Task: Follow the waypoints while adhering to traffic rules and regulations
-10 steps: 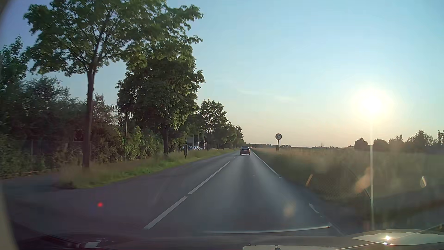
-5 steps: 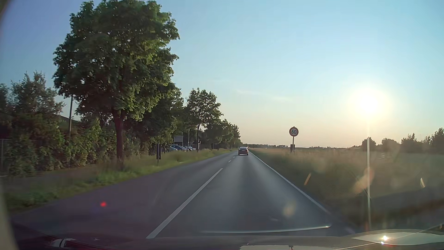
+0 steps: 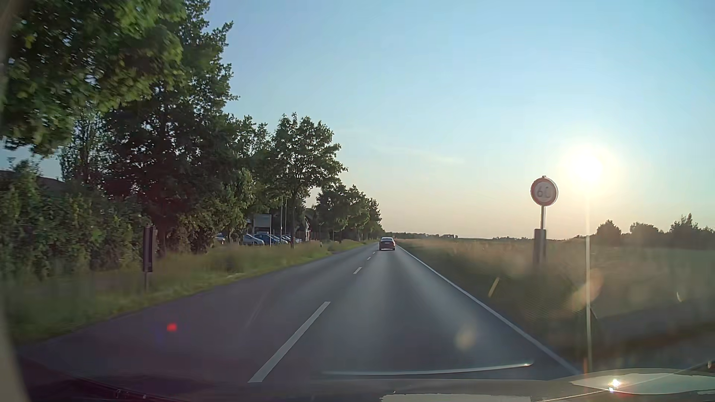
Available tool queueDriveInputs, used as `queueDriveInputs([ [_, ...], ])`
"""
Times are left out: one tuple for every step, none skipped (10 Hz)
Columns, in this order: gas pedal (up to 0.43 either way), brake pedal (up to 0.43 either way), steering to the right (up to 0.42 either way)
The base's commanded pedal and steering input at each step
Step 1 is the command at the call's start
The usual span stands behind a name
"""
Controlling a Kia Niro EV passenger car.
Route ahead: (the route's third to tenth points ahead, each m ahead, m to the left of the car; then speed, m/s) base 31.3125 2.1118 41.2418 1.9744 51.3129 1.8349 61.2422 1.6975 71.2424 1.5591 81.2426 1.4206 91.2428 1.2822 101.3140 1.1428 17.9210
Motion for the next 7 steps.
queueDriveInputs([
  [0.268,0.018,0.009],
  [0.268,0.012,0.009],
  [0.268,0.018,0.009],
  [0.268,0.012,0.009],
  [0.268,0.018,0.008],
  [0.268,0.018,0.008],
  [0.268,0.012,0.006],
])
